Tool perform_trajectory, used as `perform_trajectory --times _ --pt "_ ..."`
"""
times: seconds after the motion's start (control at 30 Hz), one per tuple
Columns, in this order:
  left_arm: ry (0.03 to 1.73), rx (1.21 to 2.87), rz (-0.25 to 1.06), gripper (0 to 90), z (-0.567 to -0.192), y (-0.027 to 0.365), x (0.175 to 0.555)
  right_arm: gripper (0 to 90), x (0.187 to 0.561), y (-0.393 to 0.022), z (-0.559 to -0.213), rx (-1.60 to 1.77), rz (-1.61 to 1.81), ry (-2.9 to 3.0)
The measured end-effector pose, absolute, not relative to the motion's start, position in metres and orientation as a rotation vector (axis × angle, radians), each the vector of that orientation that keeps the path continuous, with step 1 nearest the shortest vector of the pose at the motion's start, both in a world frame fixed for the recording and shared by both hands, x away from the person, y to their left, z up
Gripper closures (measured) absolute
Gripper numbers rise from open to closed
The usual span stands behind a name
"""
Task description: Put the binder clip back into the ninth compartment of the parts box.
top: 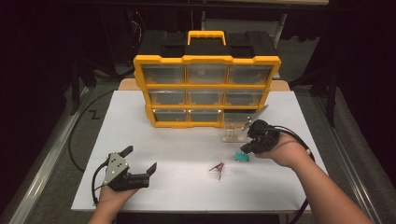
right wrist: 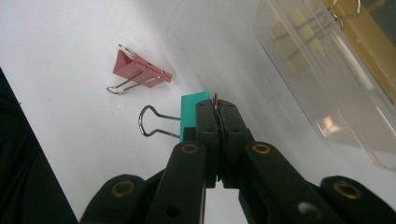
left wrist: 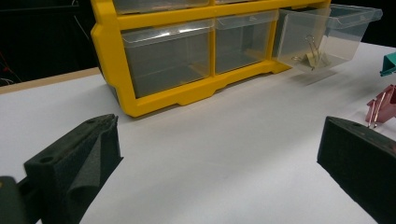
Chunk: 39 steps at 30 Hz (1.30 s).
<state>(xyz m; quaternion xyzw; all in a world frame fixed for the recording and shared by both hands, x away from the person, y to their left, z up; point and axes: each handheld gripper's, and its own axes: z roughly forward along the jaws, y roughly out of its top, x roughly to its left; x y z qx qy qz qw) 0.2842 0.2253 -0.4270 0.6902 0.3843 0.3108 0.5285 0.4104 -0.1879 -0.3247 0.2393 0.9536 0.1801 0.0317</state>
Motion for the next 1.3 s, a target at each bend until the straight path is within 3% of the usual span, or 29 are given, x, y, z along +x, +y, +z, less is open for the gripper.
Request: perform_trajectory --times 1.3 --pt "0.917 1.644 0.741 0.2 -0.427 0.226 0.284 90.0 0.417 -0.207 -0.285 0.759 0.521 2.946"
